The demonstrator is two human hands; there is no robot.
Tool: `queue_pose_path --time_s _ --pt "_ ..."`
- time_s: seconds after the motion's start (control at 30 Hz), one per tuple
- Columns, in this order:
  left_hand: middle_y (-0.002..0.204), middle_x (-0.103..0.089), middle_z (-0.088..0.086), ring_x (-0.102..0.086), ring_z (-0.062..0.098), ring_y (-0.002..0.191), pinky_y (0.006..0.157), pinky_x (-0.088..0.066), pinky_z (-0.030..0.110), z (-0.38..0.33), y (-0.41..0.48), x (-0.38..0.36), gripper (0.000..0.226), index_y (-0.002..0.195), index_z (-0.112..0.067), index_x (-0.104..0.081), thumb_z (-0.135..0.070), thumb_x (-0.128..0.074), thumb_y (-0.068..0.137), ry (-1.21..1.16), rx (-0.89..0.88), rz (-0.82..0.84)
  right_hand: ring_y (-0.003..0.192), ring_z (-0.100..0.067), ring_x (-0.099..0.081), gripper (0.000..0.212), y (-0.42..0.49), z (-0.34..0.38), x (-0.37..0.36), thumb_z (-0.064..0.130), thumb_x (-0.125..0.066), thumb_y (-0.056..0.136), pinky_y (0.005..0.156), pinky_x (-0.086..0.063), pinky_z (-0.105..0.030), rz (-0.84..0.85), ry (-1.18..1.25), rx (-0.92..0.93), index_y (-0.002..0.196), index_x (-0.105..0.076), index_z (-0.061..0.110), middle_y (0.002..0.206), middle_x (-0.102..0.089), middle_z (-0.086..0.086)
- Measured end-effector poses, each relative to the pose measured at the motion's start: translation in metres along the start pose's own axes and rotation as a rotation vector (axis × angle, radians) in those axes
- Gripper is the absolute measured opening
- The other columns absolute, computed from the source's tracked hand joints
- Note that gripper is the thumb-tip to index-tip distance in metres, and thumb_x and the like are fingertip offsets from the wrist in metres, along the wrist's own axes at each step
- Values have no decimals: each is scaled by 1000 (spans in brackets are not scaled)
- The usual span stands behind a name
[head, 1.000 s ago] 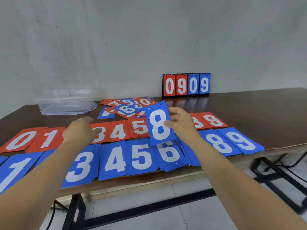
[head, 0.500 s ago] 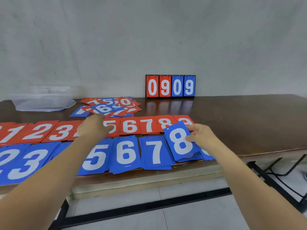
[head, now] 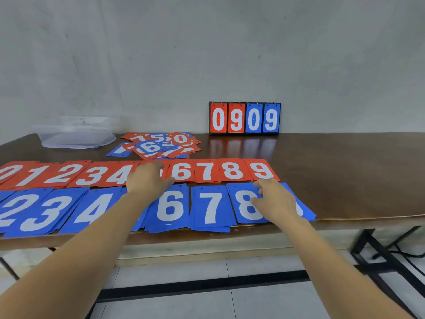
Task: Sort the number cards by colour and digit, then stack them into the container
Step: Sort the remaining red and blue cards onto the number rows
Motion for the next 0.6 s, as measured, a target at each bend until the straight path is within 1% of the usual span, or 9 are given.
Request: queue_pose_path --time_s 0.1,0.2,0.37,0.5,0.6 --pt "126 -62 0 -60 20 108 73 -53 31 1 2 3 59 135 -23 -51 -50 -65 86 2 1 -1 110 -19 -57 48 8 15 1 29 -62 92 79 -49 -32 -5 23 49 137 -49 22 129 -54 2" --pt "129 -61 0 -60 20 110 81 -55 35 6 9 4 59 136 -22 -50 -49 -66 86 -4 3 13 111 -19 -57 48 19 33 2 31 -63 92 74 -46 -29 -35 30 95 137 -49 22 130 -55 1" --pt "130 -59 0 -59 20 110 86 -55 37 18 30 4 59 137 -23 -49 -50 -65 86 -1 7 36 111 -19 -57 46 46 65 -7 34 -63 91 82 -51 -33 -45 43 133 134 -52 23 129 -57 1" --pt "133 -58 0 -57 20 116 89 -54 37 31 58 4 62 139 -23 -46 -52 -63 87 34 -5 38 107 -17 -58 44 76 94 -15 35 -63 90 81 -53 -32 -34 37 141 132 -53 23 124 -58 1" --pt "131 -59 0 -56 20 118 94 -51 40 44 85 4 61 139 -23 -48 -52 -63 87 1 -6 43 109 -16 -58 44 102 117 -22 36 -62 91 83 -52 -31 -31 27 147 132 -52 24 126 -57 2"
Point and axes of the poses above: each hand's wrist, its own y-axis towards the middle knuckle, its own x-axis out of the back of the hand, z = x × y, the point moved 6 cm from there along y, towards the middle knuckle
